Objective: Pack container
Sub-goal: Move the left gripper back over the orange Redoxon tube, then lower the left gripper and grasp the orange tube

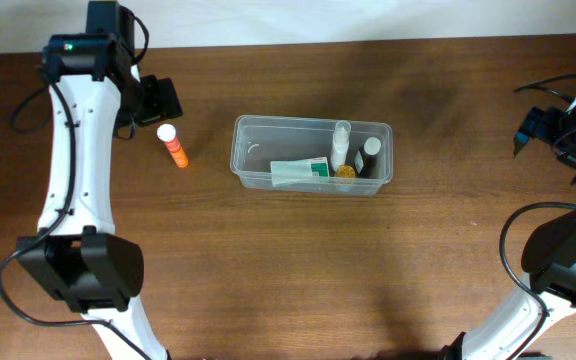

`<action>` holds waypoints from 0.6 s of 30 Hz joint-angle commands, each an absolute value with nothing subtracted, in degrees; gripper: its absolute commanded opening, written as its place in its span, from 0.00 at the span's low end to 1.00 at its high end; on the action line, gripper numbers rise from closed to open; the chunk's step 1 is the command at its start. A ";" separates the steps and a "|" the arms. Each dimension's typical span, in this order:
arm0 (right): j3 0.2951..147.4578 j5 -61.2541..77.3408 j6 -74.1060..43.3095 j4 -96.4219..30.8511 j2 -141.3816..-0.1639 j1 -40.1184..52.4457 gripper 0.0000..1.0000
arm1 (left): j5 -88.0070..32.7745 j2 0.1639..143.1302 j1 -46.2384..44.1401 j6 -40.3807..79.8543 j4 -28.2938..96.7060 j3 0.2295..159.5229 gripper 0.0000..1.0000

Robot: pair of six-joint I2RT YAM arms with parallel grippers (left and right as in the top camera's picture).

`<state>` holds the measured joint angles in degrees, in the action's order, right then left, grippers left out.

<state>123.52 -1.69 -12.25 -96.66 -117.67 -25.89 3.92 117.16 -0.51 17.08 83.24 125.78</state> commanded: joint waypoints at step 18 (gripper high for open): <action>123.52 -2.59 -12.75 -96.68 -115.55 -25.89 0.98 | 2.52 127.55 -1.32 10.61 78.76 125.49 0.99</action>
